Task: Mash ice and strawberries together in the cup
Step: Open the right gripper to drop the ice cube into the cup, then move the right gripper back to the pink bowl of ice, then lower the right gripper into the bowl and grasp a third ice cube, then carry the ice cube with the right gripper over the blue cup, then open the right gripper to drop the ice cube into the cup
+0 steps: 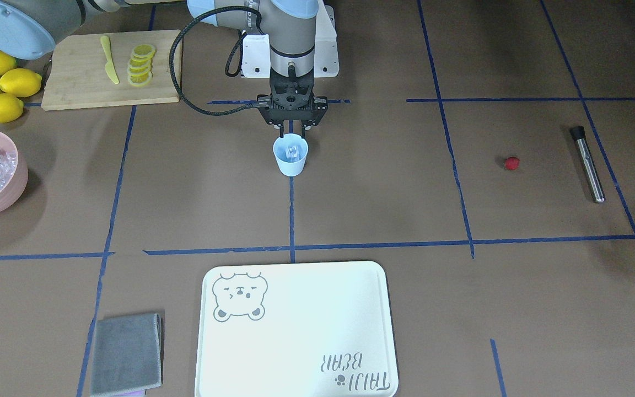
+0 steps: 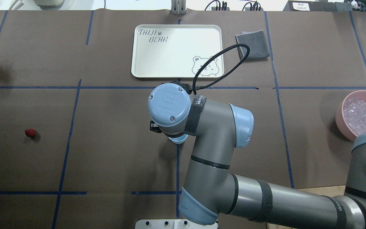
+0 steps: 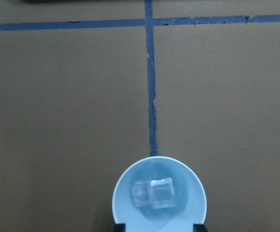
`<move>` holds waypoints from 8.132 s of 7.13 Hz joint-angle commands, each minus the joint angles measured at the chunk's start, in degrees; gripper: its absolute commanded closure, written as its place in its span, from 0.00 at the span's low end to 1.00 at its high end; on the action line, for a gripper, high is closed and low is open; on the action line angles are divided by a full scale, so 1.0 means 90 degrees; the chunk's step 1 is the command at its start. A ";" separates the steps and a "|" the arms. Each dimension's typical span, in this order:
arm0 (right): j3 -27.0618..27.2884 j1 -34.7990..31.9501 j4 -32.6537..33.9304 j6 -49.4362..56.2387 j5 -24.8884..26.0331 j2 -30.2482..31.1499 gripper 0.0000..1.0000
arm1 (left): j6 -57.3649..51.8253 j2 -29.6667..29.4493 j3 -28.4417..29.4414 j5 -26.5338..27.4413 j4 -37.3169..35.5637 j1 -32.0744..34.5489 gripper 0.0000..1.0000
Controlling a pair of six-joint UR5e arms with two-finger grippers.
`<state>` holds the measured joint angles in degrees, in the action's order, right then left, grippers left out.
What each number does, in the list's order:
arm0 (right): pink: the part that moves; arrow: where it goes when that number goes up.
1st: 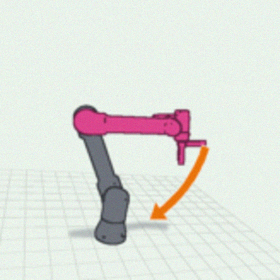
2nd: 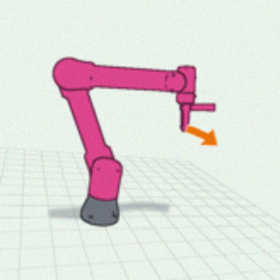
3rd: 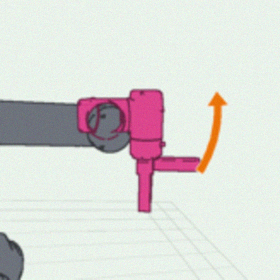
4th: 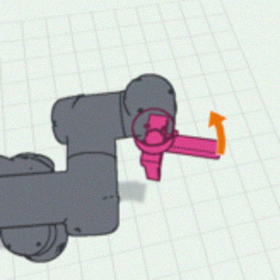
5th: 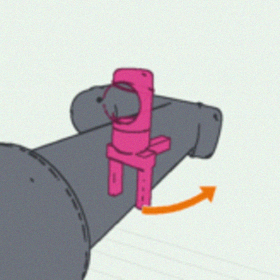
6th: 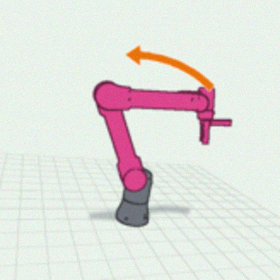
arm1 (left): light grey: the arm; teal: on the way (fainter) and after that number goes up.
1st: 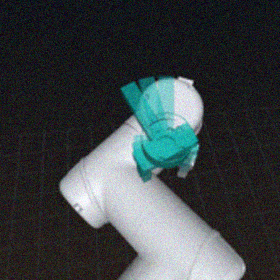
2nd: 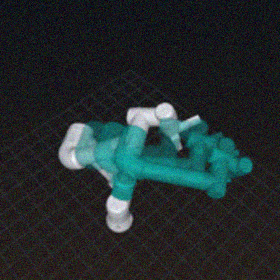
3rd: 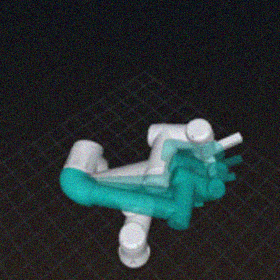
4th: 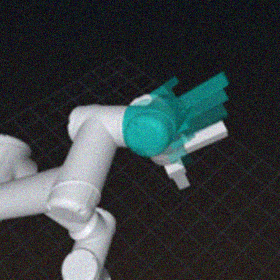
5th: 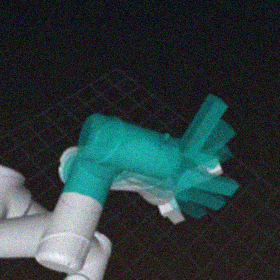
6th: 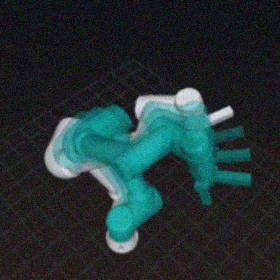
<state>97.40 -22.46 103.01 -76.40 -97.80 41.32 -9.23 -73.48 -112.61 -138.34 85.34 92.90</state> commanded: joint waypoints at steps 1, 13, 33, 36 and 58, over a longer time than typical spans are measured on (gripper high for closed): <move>0.0008 0.0005 0.0000 0.0061 0.0007 -0.0001 0.01 | 0.0000 0.0000 0.0002 0.0000 0.0000 0.0000 0.00; 0.2100 -0.4933 -0.0808 0.7030 -0.3262 0.5073 0.02 | 0.0000 0.0000 -0.0056 -0.0010 0.0059 0.0000 0.00; 0.0184 -0.4692 -0.3818 0.5725 -0.2864 0.6200 0.97 | 0.0000 0.0010 -0.0066 -0.0273 0.0059 0.0000 0.00; 0.1175 -0.4750 -0.2898 0.5735 -0.2981 0.6045 0.97 | 0.0000 0.0010 -0.0066 -0.0273 0.0059 -0.0019 0.00; -0.0011 -0.0229 -0.0234 0.0627 -0.0471 0.0018 0.00 | 0.0000 0.0010 -0.0095 -0.0264 0.0010 -0.0069 0.00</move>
<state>97.30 -24.56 100.95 -70.81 -102.13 41.43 -9.23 -73.39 -113.45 -140.71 85.43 92.29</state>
